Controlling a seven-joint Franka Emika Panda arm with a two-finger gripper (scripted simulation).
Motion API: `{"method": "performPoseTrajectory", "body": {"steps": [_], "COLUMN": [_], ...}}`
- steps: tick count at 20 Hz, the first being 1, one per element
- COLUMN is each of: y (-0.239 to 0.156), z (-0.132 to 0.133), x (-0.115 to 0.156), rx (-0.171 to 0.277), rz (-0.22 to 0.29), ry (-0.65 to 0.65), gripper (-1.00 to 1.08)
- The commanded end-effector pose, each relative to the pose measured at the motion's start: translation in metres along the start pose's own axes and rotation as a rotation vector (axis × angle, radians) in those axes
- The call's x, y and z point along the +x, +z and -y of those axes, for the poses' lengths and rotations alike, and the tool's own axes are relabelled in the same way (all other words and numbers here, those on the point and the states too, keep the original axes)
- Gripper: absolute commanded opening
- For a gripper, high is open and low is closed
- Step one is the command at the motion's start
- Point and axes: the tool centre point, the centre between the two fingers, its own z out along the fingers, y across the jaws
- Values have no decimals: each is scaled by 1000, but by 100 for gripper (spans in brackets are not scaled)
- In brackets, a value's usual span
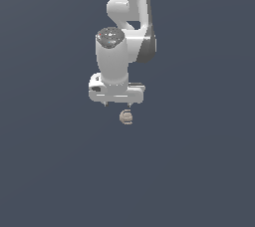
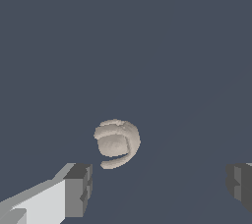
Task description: Pick up the object and move it to a goal position.
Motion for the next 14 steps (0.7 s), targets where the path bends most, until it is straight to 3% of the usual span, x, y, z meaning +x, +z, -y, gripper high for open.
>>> {"method": "performPoseTrajectory", "body": {"steps": [1, 14], "y": [1, 57], "z": [1, 20], "x": [0, -13], "rx": [0, -3], "rz": [0, -8], "ry": [-4, -157], "gripper": [100, 100]}}
